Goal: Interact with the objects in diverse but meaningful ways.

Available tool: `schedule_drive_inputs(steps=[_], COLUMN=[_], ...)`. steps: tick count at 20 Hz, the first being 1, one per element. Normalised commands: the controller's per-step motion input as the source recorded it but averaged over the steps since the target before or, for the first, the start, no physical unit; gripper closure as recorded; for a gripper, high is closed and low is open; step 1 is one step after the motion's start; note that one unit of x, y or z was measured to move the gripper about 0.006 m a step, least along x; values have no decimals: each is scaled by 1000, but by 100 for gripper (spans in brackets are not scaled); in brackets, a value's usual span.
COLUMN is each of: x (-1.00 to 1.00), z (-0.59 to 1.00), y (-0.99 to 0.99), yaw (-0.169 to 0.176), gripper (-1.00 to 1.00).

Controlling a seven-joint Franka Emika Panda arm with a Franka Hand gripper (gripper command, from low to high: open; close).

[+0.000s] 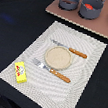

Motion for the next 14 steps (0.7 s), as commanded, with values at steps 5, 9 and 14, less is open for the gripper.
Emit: schedule_drive_inputs(steps=[5,9,14], x=[864,838,812], z=[306,122,-21], y=[-321,-381,-416], yaw=[-78,-76,-78], gripper=[100,100,100])
